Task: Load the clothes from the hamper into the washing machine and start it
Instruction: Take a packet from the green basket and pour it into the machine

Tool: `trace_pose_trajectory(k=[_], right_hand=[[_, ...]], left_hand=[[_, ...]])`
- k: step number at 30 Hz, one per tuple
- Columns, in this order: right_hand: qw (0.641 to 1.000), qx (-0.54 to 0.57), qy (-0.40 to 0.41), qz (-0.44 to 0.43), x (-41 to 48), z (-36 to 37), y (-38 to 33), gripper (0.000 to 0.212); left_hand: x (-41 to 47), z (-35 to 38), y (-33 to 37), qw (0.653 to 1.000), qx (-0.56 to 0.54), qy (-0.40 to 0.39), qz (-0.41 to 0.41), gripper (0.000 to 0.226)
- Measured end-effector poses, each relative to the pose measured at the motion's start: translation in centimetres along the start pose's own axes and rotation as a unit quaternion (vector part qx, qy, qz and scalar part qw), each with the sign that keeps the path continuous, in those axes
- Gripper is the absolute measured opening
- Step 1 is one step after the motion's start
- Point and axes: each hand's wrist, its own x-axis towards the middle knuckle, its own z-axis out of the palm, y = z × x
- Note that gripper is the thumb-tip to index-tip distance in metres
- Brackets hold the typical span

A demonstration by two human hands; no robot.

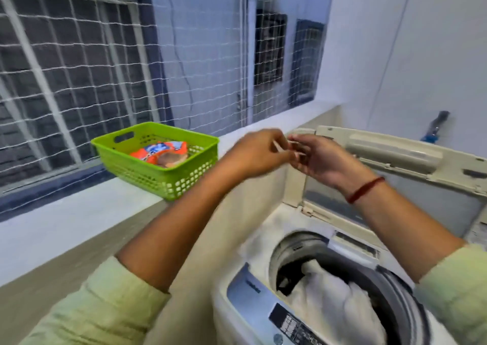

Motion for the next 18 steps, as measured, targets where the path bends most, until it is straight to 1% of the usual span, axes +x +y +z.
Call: trace_pose_trajectory(k=[2,4,5,7,8,10,12,14,16,18], right_hand=[[0.996,-0.074,-0.037,-0.018,0.7,3.0,-0.4,0.012],[0.984,-0.150,-0.079,-0.049,1.7,6.0,-0.4,0.012],[0.973,-0.195,-0.101,-0.069,2.1,7.5,-0.2,0.012],[0.937,-0.299,-0.144,-0.109,3.0,10.5,0.3,0.011],[0.909,-0.359,-0.166,-0.128,3.6,11.9,0.6,0.011],[0.829,-0.495,-0.205,-0.161,5.0,14.6,1.2,0.017],[0.747,-0.608,-0.201,-0.180,6.5,16.8,1.8,0.024],[0.679,-0.693,-0.153,-0.189,7.8,18.5,2.4,0.025],[0.615,-0.754,-0.138,-0.183,8.3,19.9,2.8,0.022],[0.583,-0.782,-0.162,-0.151,8.8,20.9,3.4,0.013]], left_hand=[[-0.7,-3.1,-1.7,0.994,0.063,0.093,-0.006,0.016],[-1.3,-6.3,-4.6,0.971,0.148,0.180,-0.043,0.015],[-1.5,-7.7,-6.5,0.957,0.192,0.206,-0.074,0.017],[-1.9,-9.2,-10.7,0.937,0.240,0.204,-0.149,0.022],[-2.0,-9.4,-12.4,0.933,0.243,0.187,-0.186,0.029],[-2.1,-9.1,-14.7,0.930,0.242,0.143,-0.238,0.045],[-1.8,-9.0,-16.0,0.922,0.266,0.106,-0.260,0.051],[-1.2,-9.2,-16.6,0.908,0.306,0.080,-0.273,0.044],[-0.7,-9.2,-16.9,0.896,0.338,0.067,-0.278,0.032],[-0.4,-8.8,-17.5,0.897,0.334,0.082,-0.277,0.022]])
